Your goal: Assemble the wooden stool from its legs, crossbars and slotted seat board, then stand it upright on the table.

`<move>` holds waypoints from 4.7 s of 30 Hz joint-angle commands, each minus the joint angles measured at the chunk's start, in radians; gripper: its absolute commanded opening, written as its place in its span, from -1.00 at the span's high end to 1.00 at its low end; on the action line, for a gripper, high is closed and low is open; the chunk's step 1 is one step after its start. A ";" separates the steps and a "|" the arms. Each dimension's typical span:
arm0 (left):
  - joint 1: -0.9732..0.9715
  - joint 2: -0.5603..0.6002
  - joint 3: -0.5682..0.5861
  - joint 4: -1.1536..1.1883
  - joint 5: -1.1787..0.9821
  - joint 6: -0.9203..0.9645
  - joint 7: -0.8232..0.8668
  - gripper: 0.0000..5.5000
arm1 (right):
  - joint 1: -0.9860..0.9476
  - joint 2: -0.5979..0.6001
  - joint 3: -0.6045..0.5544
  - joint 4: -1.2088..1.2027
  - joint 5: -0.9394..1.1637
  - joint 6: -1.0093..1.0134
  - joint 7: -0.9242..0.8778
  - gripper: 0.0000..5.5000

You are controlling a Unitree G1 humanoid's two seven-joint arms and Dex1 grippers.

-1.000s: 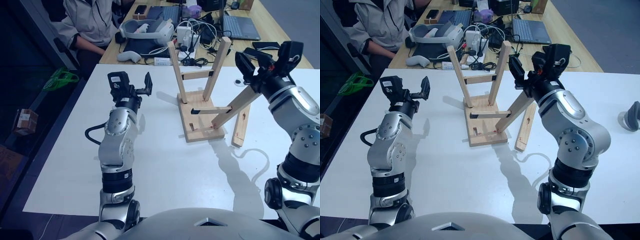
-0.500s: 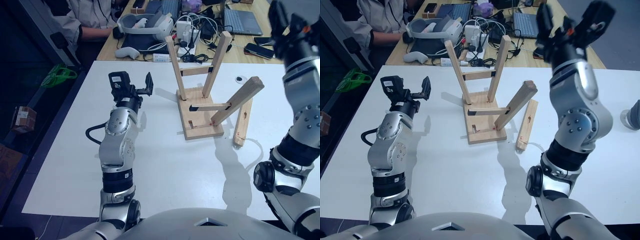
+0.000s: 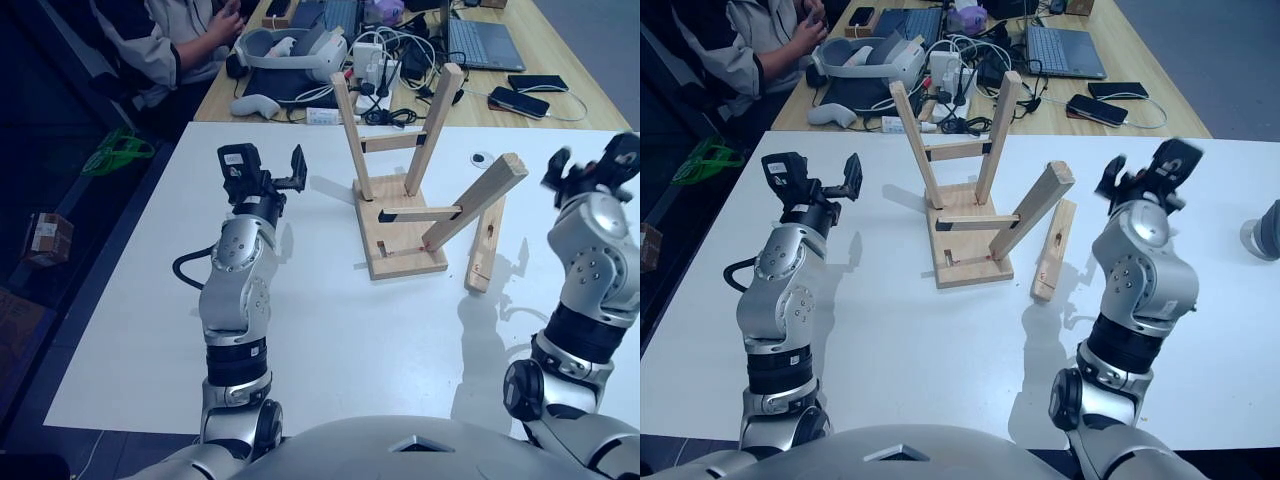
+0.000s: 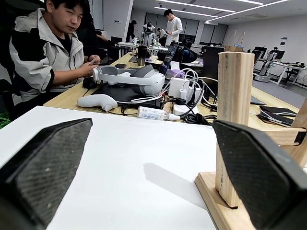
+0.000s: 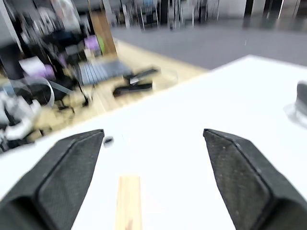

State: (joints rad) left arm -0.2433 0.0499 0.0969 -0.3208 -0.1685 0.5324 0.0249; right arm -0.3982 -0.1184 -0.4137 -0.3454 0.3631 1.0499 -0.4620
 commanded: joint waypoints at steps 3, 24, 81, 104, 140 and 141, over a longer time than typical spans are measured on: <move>-0.012 0.004 -0.003 0.006 0.001 0.001 -0.007 -0.69 | 0.049 0.078 -0.041 0.019 0.038 0.172 0.056 -0.40; -0.040 0.011 -0.004 0.033 0.004 -0.006 -0.023 -0.69 | -0.041 0.276 -0.077 0.222 -0.100 0.269 0.021 -0.74; -0.642 0.080 0.305 0.056 -0.910 0.520 0.024 -0.69 | -0.160 -0.112 0.477 -0.077 -0.096 -0.545 0.819 0.25; -0.590 0.279 0.242 0.092 -1.061 0.521 -0.055 0.03 | -0.068 -0.245 0.518 -0.144 -0.009 -0.536 1.021 0.25; -0.526 0.390 0.199 0.044 -1.197 0.498 -0.110 0.63 | -0.090 -0.360 0.644 0.051 -0.484 -1.028 0.969 0.12; -0.528 0.392 0.198 0.049 -1.188 0.492 -0.109 0.63 | -0.090 -0.357 0.642 0.046 -0.467 -1.023 0.977 0.05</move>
State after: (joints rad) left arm -0.7731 0.4293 0.3023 -0.2733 -1.3463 1.0249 -0.0811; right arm -0.4694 -0.4687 0.2347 -0.3060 -0.0991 0.0182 0.5036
